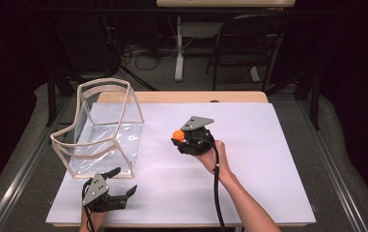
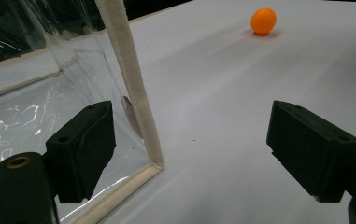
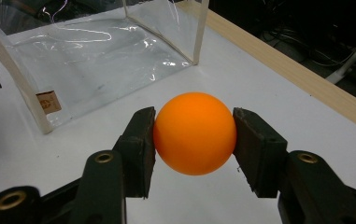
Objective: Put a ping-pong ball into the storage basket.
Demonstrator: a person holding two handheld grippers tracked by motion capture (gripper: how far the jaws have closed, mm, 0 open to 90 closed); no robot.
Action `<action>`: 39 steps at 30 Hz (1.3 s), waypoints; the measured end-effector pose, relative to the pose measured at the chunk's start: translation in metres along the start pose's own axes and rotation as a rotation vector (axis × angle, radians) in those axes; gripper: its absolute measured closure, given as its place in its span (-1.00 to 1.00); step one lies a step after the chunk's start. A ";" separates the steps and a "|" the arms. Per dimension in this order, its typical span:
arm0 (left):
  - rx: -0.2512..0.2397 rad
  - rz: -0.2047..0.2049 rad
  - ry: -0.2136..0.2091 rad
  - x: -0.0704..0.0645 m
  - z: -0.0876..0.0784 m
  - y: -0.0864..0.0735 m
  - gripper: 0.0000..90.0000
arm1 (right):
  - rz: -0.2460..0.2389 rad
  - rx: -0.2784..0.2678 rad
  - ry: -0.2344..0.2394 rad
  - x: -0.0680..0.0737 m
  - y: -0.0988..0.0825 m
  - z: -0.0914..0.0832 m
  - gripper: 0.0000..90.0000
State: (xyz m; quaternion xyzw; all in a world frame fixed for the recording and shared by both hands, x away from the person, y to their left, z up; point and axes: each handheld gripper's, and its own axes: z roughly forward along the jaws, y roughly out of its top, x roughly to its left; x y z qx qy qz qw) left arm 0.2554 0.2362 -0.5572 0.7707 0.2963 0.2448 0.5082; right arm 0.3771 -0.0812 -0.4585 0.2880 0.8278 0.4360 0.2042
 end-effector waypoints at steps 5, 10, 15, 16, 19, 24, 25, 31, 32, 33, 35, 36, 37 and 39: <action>0.001 0.002 0.002 0.000 0.000 0.000 -0.65 | 0.000 -0.002 0.005 0.000 0.004 0.003 0.13; 0.001 0.001 0.003 0.000 0.000 0.000 -0.65 | -0.004 -0.006 0.010 0.000 0.008 0.005 0.13; 0.001 -0.001 0.003 0.000 0.000 0.000 -0.65 | -0.011 -0.005 0.013 0.002 0.012 0.008 0.13; 0.001 0.001 0.002 0.000 0.000 0.000 -0.65 | -0.012 -0.005 0.013 0.002 0.013 0.008 0.13; 0.000 0.001 -0.001 0.000 0.000 0.000 -0.65 | -0.009 -0.005 0.017 0.002 0.015 0.010 0.13; 0.000 -0.003 0.000 0.000 0.000 0.000 -0.65 | -0.012 -0.010 0.018 0.002 0.019 0.011 0.13; -0.001 -0.003 0.000 0.000 0.000 0.000 -0.65 | -0.013 -0.009 0.020 0.002 0.020 0.012 0.13; -0.001 -0.003 -0.001 0.000 0.001 0.000 -0.65 | -0.019 -0.011 0.023 0.003 0.025 0.014 0.13; -0.001 -0.002 -0.001 0.000 0.001 0.000 -0.65 | -0.021 -0.010 0.025 0.003 0.025 0.014 0.13; 0.001 -0.001 0.000 0.000 0.001 0.000 -0.65 | -0.020 -0.010 0.025 0.004 0.026 0.014 0.13; 0.001 -0.002 0.000 0.000 0.001 0.000 -0.65 | -0.022 -0.012 0.026 0.004 0.028 0.014 0.13; -0.001 -0.001 -0.002 0.000 0.001 0.000 -0.65 | -0.022 -0.013 0.028 0.004 0.028 0.014 0.13; 0.002 0.000 -0.001 0.000 0.001 0.000 -0.65 | -0.022 -0.015 0.029 0.004 0.029 0.014 0.13; -0.001 -0.001 -0.004 0.000 0.000 0.000 -0.65 | -0.023 -0.016 0.030 0.004 0.031 0.014 0.13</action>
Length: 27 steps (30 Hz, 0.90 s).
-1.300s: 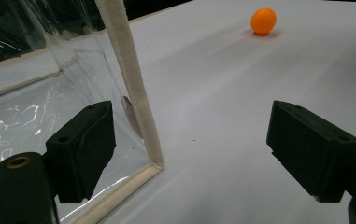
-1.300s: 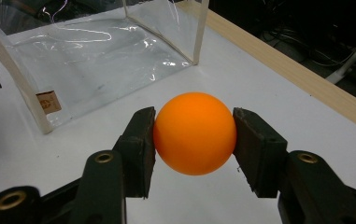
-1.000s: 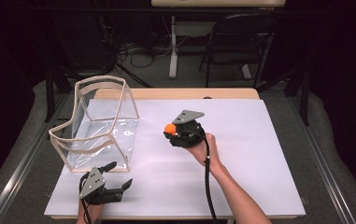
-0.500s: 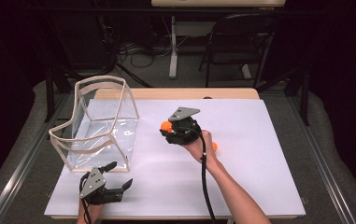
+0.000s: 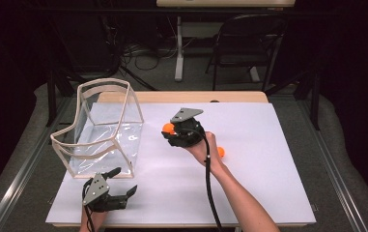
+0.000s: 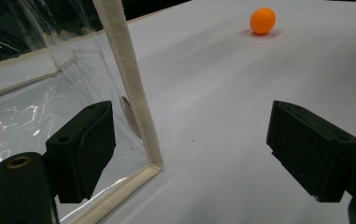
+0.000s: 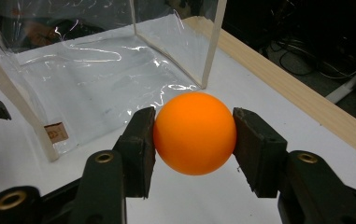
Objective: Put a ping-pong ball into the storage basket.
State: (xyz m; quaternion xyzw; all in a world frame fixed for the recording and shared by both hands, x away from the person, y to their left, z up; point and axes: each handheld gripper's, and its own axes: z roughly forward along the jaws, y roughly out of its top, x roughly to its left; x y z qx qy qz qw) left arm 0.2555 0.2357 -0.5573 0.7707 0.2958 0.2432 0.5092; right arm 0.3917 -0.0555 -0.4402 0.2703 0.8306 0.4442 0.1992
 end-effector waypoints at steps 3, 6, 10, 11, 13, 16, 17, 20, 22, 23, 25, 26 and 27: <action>0.001 0.000 0.001 0.000 0.000 0.000 -0.65 | -0.009 -0.006 0.000 0.001 0.003 0.000 0.13; 0.000 0.002 -0.001 0.000 0.000 0.000 -0.65 | -0.011 -0.004 0.003 0.002 0.004 0.001 0.13; 0.001 0.002 0.000 0.000 0.000 0.000 -0.65 | -0.014 -0.007 0.004 0.002 0.007 0.000 0.13; 0.002 0.002 0.000 0.000 0.000 0.000 -0.65 | -0.012 -0.009 0.004 0.002 0.008 0.000 0.13; 0.001 0.000 -0.002 0.000 0.000 0.000 -0.65 | -0.017 -0.013 0.006 0.002 0.010 0.000 0.13; 0.003 0.004 -0.002 0.000 0.000 0.000 -0.65 | -0.012 -0.021 0.010 0.002 0.013 -0.001 0.13; 0.003 0.002 -0.002 0.000 0.000 0.000 -0.65 | -0.010 -0.024 0.013 0.001 0.014 -0.002 0.13; 0.000 0.001 -0.003 0.000 0.000 0.000 -0.65 | -0.017 -0.025 0.013 0.002 0.017 -0.002 0.13; -0.001 0.001 -0.003 0.000 0.000 0.000 -0.65 | -0.023 -0.023 0.015 0.003 0.019 -0.001 0.13; -0.001 0.001 -0.003 0.000 0.000 0.000 -0.65 | -0.024 -0.025 0.016 0.003 0.019 -0.001 0.13; 0.002 0.002 -0.002 0.000 -0.001 0.000 -0.65 | -0.022 -0.026 0.019 0.003 0.021 -0.001 0.13; 0.002 0.002 -0.003 0.000 -0.001 0.000 -0.65 | -0.022 -0.028 0.021 0.003 0.022 -0.001 0.13; 0.002 0.001 0.001 0.000 -0.001 0.000 -0.65 | -0.022 -0.029 0.021 0.003 0.023 -0.001 0.13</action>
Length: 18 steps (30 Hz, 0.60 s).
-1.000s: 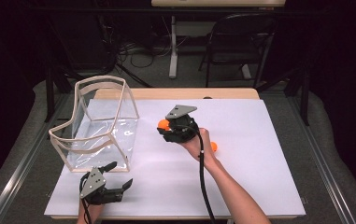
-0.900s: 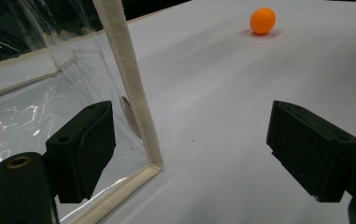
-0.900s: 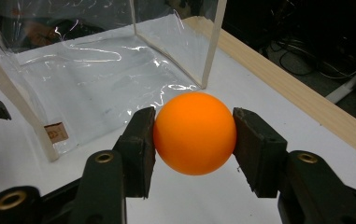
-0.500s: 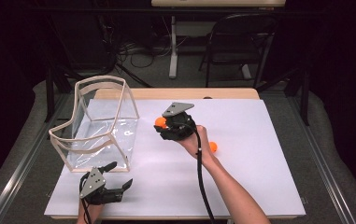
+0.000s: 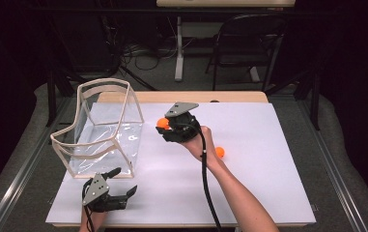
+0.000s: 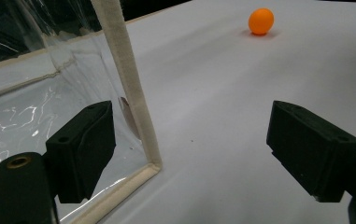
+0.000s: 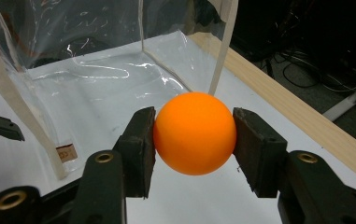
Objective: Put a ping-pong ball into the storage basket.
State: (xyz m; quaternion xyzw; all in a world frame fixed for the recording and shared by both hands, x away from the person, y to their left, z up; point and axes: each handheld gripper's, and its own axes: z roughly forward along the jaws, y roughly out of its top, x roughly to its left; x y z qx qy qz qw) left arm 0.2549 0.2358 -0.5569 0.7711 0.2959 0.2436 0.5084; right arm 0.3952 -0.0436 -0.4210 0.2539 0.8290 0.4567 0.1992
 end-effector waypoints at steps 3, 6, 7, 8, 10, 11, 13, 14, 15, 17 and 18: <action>-0.004 -0.002 -0.004 0.000 0.000 0.000 -0.65 | -0.006 -0.003 0.003 0.000 0.003 0.000 0.13; -0.003 0.001 -0.003 0.000 0.000 0.000 -0.65 | -0.009 -0.007 0.007 0.001 0.007 0.000 0.13; -0.003 0.000 -0.003 0.000 0.000 0.000 -0.65 | -0.012 -0.008 0.007 0.002 0.008 0.000 0.13; -0.003 -0.001 -0.003 0.000 0.000 0.000 -0.65 | -0.016 -0.007 0.007 0.003 0.009 0.001 0.13; -0.003 -0.002 0.000 0.000 0.000 0.000 -0.65 | -0.018 -0.004 0.010 0.004 0.010 0.002 0.13; -0.004 0.000 0.001 0.000 0.000 0.000 -0.65 | -0.019 -0.002 0.012 0.004 0.011 0.002 0.13; -0.006 -0.002 -0.002 0.000 0.000 0.000 -0.65 | -0.017 -0.003 0.014 0.004 0.012 0.004 0.13; -0.006 -0.002 -0.002 0.000 0.000 0.000 -0.65 | -0.016 -0.004 0.016 0.004 0.013 0.004 0.13; -0.006 -0.001 -0.002 0.000 0.000 0.000 -0.65 | -0.016 -0.005 0.017 0.004 0.014 0.005 0.13; -0.007 -0.001 -0.001 0.001 0.000 0.000 -0.65 | -0.017 -0.008 0.019 0.004 0.017 0.006 0.13; -0.007 -0.002 -0.002 0.001 0.000 0.000 -0.65 | -0.018 -0.010 0.020 0.005 0.018 0.006 0.13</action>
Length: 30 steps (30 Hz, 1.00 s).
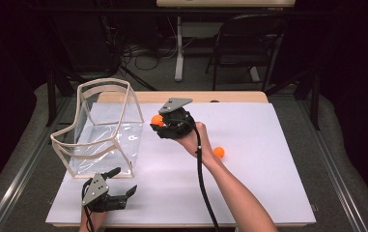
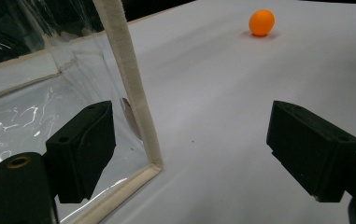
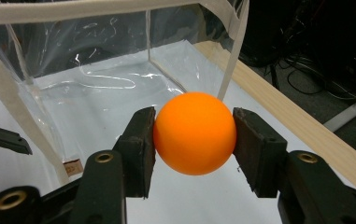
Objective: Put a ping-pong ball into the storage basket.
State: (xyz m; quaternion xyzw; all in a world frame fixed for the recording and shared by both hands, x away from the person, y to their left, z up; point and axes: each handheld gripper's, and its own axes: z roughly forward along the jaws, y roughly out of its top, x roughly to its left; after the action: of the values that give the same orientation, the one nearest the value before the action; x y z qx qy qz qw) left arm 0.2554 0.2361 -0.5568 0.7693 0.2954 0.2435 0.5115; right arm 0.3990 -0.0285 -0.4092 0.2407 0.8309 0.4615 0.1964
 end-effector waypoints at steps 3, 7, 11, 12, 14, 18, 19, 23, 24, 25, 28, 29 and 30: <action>0.002 -0.001 -0.002 -0.001 0.000 0.000 -0.65 | -0.004 -0.001 0.007 0.001 0.004 0.001 0.13; 0.000 0.000 0.000 0.000 0.000 0.000 -0.65 | -0.002 -0.005 0.013 0.001 0.010 0.003 0.13; 0.000 0.000 -0.001 0.000 0.000 0.000 -0.65 | -0.005 -0.013 0.017 0.001 0.017 0.004 0.13; 0.000 -0.001 -0.002 0.000 0.000 0.000 -0.65 | -0.003 -0.014 0.018 0.001 0.018 0.005 0.13; -0.001 0.000 -0.002 0.000 0.000 0.000 -0.65 | -0.004 -0.017 0.023 0.001 0.020 0.006 0.13; 0.000 -0.002 -0.001 0.000 0.000 0.000 -0.65 | -0.004 -0.020 0.027 0.001 0.026 0.007 0.13; -0.001 -0.001 -0.002 0.001 0.000 0.000 -0.65 | -0.005 -0.021 0.030 0.001 0.027 0.007 0.13; 0.001 -0.001 -0.002 0.001 0.000 0.000 -0.65 | -0.007 -0.023 0.036 0.001 0.032 0.008 0.13; 0.002 -0.001 -0.003 0.001 0.000 0.000 -0.65 | -0.006 -0.023 0.037 0.001 0.034 0.008 0.13; 0.001 -0.002 -0.002 0.001 0.000 0.000 -0.65 | -0.008 -0.025 0.037 0.001 0.035 0.008 0.13; 0.000 -0.002 -0.002 0.001 0.000 0.000 -0.65 | -0.009 -0.028 0.039 0.002 0.039 0.009 0.13; 0.000 -0.002 -0.002 0.001 0.000 0.000 -0.65 | -0.012 -0.029 0.040 0.002 0.040 0.009 0.13; 0.001 -0.002 -0.002 0.001 0.000 0.000 -0.65 | -0.013 -0.028 0.041 0.002 0.041 0.009 0.13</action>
State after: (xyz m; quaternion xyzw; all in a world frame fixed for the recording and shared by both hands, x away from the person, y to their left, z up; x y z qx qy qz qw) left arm 0.2558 0.2369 -0.5565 0.7694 0.2959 0.2421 0.5117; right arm 0.4111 -0.0026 -0.3785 0.2231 0.8298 0.4766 0.1855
